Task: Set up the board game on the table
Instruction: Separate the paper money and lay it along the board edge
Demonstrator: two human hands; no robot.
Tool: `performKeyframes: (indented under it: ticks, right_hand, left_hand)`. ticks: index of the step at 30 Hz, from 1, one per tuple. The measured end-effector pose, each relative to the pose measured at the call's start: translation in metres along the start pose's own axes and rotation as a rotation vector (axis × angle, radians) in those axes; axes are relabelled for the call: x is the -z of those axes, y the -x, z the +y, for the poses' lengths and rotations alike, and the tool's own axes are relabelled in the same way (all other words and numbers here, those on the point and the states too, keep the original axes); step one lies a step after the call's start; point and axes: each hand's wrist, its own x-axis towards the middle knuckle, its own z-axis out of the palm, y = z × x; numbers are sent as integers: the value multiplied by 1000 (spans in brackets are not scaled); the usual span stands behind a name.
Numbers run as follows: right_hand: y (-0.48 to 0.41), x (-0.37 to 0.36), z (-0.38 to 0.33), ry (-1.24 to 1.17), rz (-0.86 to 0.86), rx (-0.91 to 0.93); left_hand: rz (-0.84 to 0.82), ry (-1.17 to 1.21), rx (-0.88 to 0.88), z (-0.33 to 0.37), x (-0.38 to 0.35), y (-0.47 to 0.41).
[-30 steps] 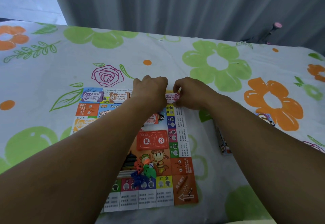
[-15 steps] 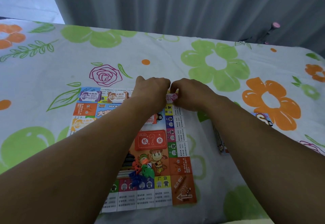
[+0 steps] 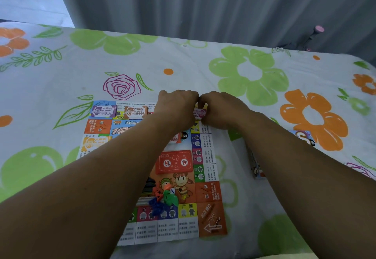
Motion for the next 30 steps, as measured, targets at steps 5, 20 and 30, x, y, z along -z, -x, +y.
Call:
performKeyframes:
  ticks: [5, 20, 30]
  right_hand:
    - [1, 0, 2, -22, -7, -6]
    - [-1, 1, 1, -7, -7, 2]
    - [-1, 17, 0, -107, 24, -8]
  left_hand:
    - [-9, 31, 24, 1, 0, -1]
    - [2, 43, 24, -1, -2, -2]
    - [251, 426, 206, -29, 34, 10]
